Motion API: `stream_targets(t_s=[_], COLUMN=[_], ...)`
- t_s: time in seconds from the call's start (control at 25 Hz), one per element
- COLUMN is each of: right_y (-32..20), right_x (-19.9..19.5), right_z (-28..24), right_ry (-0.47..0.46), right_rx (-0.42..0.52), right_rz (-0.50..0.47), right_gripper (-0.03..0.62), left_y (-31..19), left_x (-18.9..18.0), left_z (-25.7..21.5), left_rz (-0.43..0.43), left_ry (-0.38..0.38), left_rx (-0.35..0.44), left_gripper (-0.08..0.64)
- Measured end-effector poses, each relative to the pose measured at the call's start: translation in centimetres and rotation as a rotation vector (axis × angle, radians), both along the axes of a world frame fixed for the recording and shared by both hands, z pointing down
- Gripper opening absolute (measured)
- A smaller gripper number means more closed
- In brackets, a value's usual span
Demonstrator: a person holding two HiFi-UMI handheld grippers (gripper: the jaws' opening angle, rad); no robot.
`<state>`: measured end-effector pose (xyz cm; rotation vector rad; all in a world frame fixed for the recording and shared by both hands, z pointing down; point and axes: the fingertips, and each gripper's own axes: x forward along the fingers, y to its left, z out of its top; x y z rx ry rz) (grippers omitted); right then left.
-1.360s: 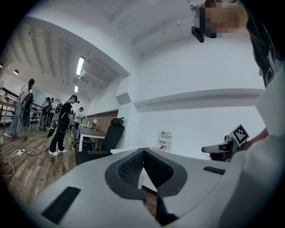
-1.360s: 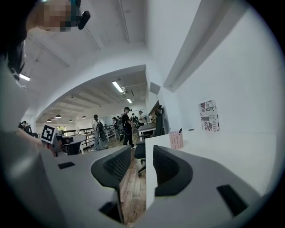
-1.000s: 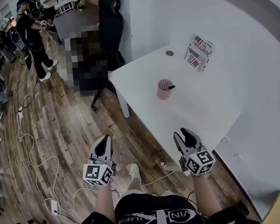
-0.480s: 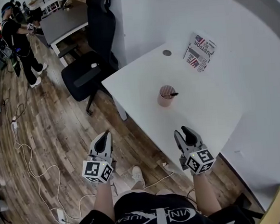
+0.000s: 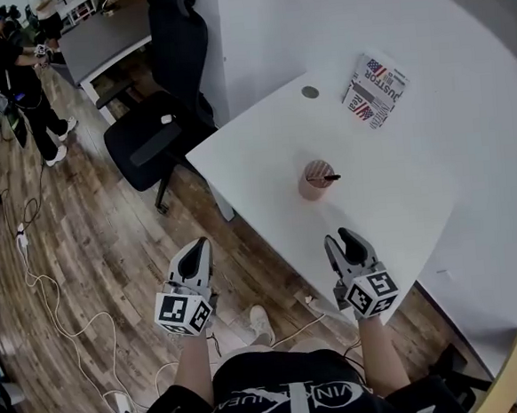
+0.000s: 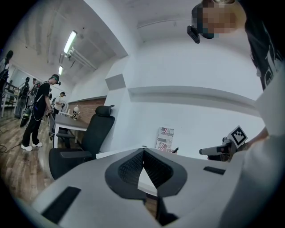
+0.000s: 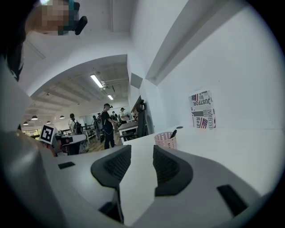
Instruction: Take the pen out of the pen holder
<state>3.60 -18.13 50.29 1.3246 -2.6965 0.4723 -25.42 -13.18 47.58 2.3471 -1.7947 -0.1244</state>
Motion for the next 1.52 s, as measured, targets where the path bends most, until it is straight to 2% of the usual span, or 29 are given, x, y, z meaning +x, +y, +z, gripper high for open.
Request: stream_targets(t_s=[0.48, 0.92, 1.2, 1.52], right_y=[-2.9, -8.8, -12.7, -15.7], right_x=[-0.8, -0.3, 1.6, 2.1], right_z=[0.8, 1.3, 2.0, 3.2], right_ry=[0.040, 0.021, -0.020, -0.078], right_rx=[-0.008, -0.017, -0.044, -0.068], right_rz=[0.016, 0.047, 0.104, 0.130], right_gripper=[0.146, 0.146, 0.146, 0.146], left_y=[-2.9, -8.7, -12.1, -14.6], left_x=[0.9, 3.1, 6.2, 8.6], left_z=[1.3, 0.9, 1.4, 2.1], left_rz=[0.058, 0.108, 0.164, 0.208], left_ry=[0.046, 0.028, 0.017, 0.005], left_rx=[-0.028, -0.004, -0.029, -0.045], left_gripper=[0.015, 0.015, 0.015, 0.015])
